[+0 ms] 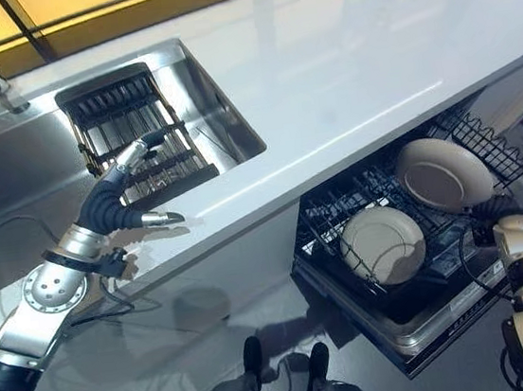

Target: Pick up plates and place into dishwasher.

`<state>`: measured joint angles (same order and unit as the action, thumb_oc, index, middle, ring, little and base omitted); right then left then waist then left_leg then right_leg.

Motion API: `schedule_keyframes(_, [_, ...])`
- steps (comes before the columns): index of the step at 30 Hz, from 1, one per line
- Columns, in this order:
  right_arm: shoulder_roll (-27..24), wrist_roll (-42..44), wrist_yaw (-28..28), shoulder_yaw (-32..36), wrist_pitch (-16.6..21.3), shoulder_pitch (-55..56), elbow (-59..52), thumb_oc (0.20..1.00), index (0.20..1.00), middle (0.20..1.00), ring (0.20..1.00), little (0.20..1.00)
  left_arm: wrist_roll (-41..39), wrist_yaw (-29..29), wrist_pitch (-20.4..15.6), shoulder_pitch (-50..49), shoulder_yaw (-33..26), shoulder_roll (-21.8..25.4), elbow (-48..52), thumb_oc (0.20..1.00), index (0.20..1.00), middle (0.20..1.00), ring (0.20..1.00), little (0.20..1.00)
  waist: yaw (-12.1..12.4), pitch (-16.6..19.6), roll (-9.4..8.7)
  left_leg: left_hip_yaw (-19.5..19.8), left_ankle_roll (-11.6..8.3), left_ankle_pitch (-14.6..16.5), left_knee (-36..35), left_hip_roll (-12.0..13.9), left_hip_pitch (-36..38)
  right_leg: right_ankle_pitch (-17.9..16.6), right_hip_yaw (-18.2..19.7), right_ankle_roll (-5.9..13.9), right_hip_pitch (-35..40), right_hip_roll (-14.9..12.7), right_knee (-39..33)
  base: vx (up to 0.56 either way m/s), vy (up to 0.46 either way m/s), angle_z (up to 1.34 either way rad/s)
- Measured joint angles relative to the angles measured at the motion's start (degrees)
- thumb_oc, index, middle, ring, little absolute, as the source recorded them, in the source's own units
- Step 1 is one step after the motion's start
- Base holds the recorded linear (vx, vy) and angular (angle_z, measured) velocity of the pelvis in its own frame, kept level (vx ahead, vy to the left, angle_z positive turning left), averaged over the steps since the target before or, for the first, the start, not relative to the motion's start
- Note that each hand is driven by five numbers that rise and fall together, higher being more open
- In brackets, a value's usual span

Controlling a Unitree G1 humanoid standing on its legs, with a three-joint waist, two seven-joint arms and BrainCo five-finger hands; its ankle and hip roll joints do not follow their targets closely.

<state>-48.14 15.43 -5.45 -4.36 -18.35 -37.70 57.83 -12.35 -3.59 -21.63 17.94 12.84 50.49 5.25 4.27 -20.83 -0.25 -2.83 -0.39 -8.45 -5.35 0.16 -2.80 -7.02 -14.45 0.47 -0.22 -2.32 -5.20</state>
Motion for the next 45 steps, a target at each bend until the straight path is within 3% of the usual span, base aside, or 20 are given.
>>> schedule_keyframes(7, [-1.8,-2.4,-5.1,-0.9,-0.6,-5.3,2.3,0.2,0.2,0.2,0.2,0.2,-0.4,-2.0,0.0,2.4,0.8,0.8,0.2,1.0,1.0,1.0,1.0,1.0,0.0,-2.9,2.15,-0.1,0.05,-0.1,0.2,0.0,-1.8,-0.1,-0.2,-0.1,-1.8,0.0,0.0,-0.03,-0.014,0.0])
schedule_keyframes(12, [-3.3,-3.6,-5.3,-1.2,-2.4,-7.3,3.6,0.2,0.2,0.2,0.2,0.2,-1.0,-2.7,0.0,3.3,1.9,2.1,0.3,1.0,1.0,1.0,1.0,1.0,-0.2,-4.8,2.75,-0.1,-0.02,0.0,0.2,0.0,-2.1,-0.1,-0.2,-0.11,-2.1,0.0,0.0,-0.01,-0.004,-0.01])
schedule_keyframes(20, [-3.7,-10.2,-2.0,-7.7,-4.7,-11.0,6.9,0.2,0.2,0.2,0.2,0.2,-1.0,-4.5,-0.1,5.8,2.1,2.4,0.7,1.0,1.0,1.0,1.0,1.0,-0.2,-5.7,3.61,-0.3,0.1,-0.2,0.2,0.0,-4.0,-0.2,-0.2,-0.25,-4.1,0.0,0.0,-0.05,-0.019,-0.01])
schedule_keyframes(30, [-3.7,-11.8,6.1,-14.5,-5.0,-17.7,11.1,0.2,0.2,0.2,0.2,0.2,-2.4,-5.5,0.0,8.5,4.1,2.3,1.6,1.0,1.0,1.0,1.0,1.0,-0.1,-6.3,4.35,-0.5,0.19,-0.2,0.2,0.1,-5.0,-0.2,-0.3,-0.3,-5.2,0.1,0.0,-0.02,-0.004,-0.01])
schedule_keyframes(34, [-3.7,-11.3,6.8,-15.0,-4.9,-18.7,11.1,0.2,0.2,0.2,0.2,0.2,-2.5,-5.5,0.0,9.1,4.1,2.3,2.0,1.0,1.0,1.0,1.0,1.0,0.0,-6.3,4.36,-0.6,0.19,-0.2,0.2,0.1,-5.0,-0.2,-0.4,-0.3,-5.2,0.1,0.0,0.0,0.008,0.0])
schedule_keyframes(35, [-3.7,-10.8,6.9,-15.2,-4.9,-19.0,11.1,0.89,0.89,0.89,0.89,0.89,-2.5,-5.5,0.0,9.1,4.1,2.3,2.0,1.0,1.0,1.0,1.0,1.0,0.0,-6.3,4.36,-0.6,0.2,-0.2,0.2,0.1,-4.9,-0.2,-0.4,-0.3,-5.2,0.1,0.0,0.0,0.0,0.0])
schedule_keyframes(36, [-3.7,-9.6,6.9,-15.3,-4.8,-19.4,11.1,1.0,1.0,1.0,1.0,1.0,-2.6,-5.5,0.0,9.1,4.1,2.3,2.0,1.0,1.0,1.0,1.0,1.0,-0.1,-6.3,4.36,-0.6,0.2,-0.2,0.2,0.1,-4.9,-0.2,-0.4,-0.3,-5.2,0.0,0.0,0.0,0.037,0.0])
schedule_keyframes(41, [-3.1,0.9,6.0,-13.3,-1.1,-19.8,10.4,1.0,1.0,1.0,1.0,1.0,-4.3,-5.2,0.1,9.1,4.0,2.3,2.4,1.0,1.0,1.0,1.0,1.0,-0.1,-6.3,4.36,-0.6,0.17,-0.3,0.2,0.0,-4.7,-0.3,-0.4,-0.38,-5.0,0.0,0.0,0.0,0.073,0.0])
schedule_keyframes(45, [-2.9,7.1,6.0,-9.4,4.8,-18.6,9.1,1.0,1.0,1.0,1.0,1.0,-4.8,-4.2,0.0,9.1,3.9,2.2,2.8,1.0,1.0,1.0,1.0,1.0,-0.1,-6.3,4.36,-0.9,0.2,-0.3,0.2,-0.1,-4.0,-0.3,-0.4,-0.44,-4.4,0.0,0.1,-0.02,0.088,-0.02])
